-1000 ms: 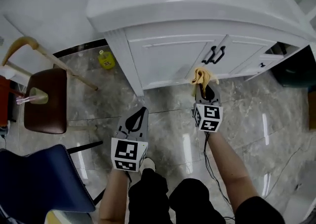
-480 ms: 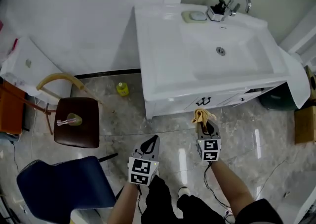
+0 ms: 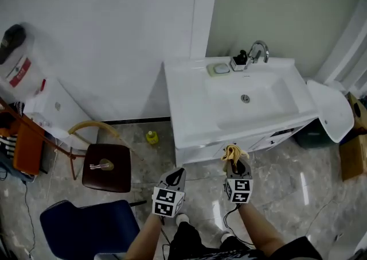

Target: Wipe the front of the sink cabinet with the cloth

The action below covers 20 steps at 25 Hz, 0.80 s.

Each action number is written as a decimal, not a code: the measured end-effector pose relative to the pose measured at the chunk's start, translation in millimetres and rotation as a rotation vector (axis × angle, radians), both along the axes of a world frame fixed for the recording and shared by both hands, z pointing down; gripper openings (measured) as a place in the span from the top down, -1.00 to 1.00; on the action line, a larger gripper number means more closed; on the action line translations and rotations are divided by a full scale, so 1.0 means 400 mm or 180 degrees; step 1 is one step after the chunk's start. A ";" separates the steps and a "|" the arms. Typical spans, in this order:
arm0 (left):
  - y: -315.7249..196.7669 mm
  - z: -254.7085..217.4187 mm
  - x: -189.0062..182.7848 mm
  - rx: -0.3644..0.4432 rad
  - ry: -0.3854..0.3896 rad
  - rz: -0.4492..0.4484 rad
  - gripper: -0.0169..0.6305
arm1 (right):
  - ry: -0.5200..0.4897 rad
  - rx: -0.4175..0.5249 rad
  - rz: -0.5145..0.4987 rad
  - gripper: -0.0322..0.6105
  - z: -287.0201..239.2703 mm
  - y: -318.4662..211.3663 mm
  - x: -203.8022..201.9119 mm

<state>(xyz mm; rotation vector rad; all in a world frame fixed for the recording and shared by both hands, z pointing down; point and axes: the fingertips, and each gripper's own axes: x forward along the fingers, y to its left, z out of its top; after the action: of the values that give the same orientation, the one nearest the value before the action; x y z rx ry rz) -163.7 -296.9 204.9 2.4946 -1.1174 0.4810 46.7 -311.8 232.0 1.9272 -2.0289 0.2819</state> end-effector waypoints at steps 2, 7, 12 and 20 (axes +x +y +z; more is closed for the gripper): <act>0.039 -0.029 0.011 -0.0013 -0.0010 -0.0074 0.90 | -0.0065 0.0073 -0.0065 0.66 -0.052 0.029 0.019; 0.146 -0.115 0.049 0.0172 0.0012 -0.0408 0.90 | -0.0243 0.0244 -0.0231 0.66 -0.140 0.124 0.117; 0.286 -0.189 0.130 0.0296 -0.0010 -0.0639 0.90 | -0.0286 0.0418 -0.0405 0.66 -0.219 0.253 0.244; 0.543 -0.238 0.343 0.0353 0.0003 -0.0798 0.90 | -0.0363 0.0256 -0.0837 0.66 -0.233 0.476 0.412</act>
<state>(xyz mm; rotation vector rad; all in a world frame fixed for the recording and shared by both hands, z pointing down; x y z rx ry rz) -26.4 -79.7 109.6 2.3981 -1.4683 0.3550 211.3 -121.4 139.0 1.6962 -2.3711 0.2537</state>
